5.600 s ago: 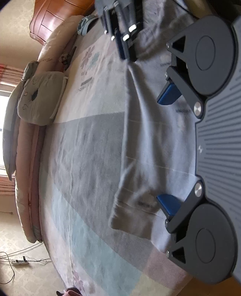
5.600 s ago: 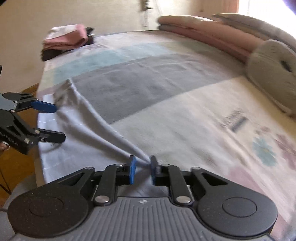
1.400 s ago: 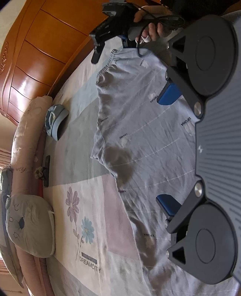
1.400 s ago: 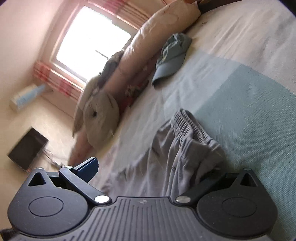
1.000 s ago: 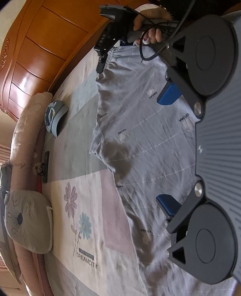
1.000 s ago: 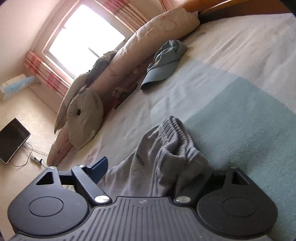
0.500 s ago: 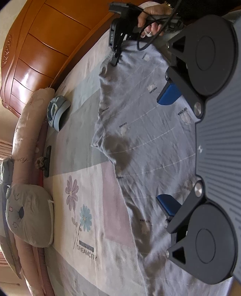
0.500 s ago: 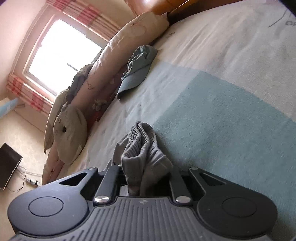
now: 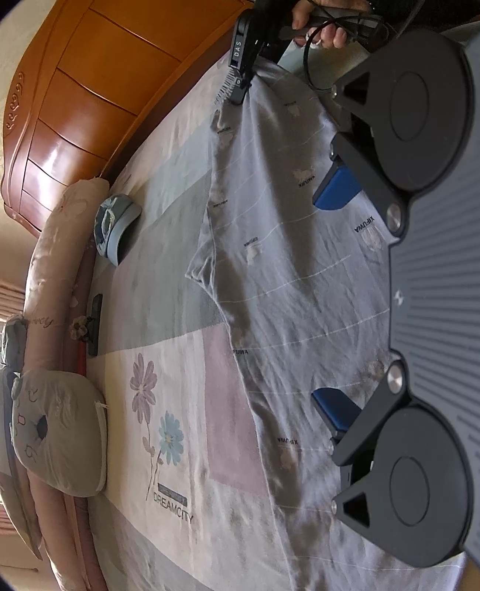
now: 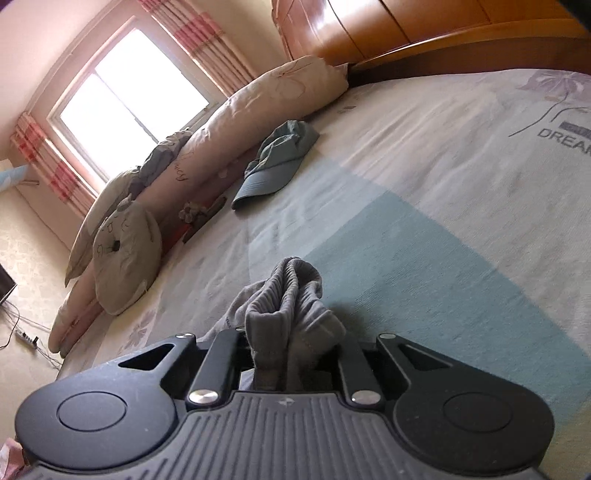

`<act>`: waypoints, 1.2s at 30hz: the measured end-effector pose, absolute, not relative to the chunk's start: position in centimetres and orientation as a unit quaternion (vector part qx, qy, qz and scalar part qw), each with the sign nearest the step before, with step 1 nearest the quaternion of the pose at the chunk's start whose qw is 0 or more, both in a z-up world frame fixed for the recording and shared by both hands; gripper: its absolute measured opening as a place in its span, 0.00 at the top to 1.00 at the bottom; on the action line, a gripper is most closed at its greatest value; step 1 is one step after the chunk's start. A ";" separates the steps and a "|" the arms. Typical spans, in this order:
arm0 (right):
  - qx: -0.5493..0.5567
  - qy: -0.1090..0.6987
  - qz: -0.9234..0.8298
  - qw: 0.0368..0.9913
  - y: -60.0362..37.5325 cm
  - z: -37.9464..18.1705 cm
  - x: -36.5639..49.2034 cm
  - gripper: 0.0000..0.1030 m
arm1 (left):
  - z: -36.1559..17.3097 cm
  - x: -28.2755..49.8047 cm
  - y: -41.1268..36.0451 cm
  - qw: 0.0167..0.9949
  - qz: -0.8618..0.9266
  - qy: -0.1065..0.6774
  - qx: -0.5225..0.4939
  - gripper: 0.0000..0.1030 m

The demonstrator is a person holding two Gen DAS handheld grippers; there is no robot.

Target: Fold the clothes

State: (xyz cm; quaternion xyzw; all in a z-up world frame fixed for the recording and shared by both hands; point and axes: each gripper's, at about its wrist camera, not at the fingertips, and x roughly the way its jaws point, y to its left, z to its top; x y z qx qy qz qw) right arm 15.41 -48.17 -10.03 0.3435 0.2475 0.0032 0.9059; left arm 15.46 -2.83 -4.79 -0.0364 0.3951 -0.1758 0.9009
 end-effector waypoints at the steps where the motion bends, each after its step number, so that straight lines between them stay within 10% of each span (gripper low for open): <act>1: 0.342 0.250 0.003 0.906 -48.2 -10.0 15.4 0.86 | -4.7 15.5 -2.8 0.901 -0.176 0.394 -0.036 0.01; 7: 0.350 0.271 -0.003 0.897 -48.9 -10.3 15.7 0.75 | -5.0 15.7 -2.9 0.900 -0.179 0.396 -0.036 0.01; 11: 0.398 0.269 0.004 0.877 -50.2 -11.6 14.5 0.47 | -5.0 15.5 -2.8 0.899 -0.185 0.395 -0.035 0.01; 24: 0.302 0.281 0.054 0.909 -45.3 -11.2 10.7 0.23 | -5.5 15.5 -3.4 0.895 -0.191 0.401 -0.035 0.01; 29: 0.246 0.306 0.036 0.919 -44.6 -10.9 11.0 0.83 | -5.2 15.2 -3.2 0.897 -0.189 0.398 -0.034 0.01; 36: 0.319 0.324 0.066 0.888 -47.6 -10.0 9.1 0.95 | -4.8 15.0 -3.4 0.898 -0.193 0.394 -0.027 0.01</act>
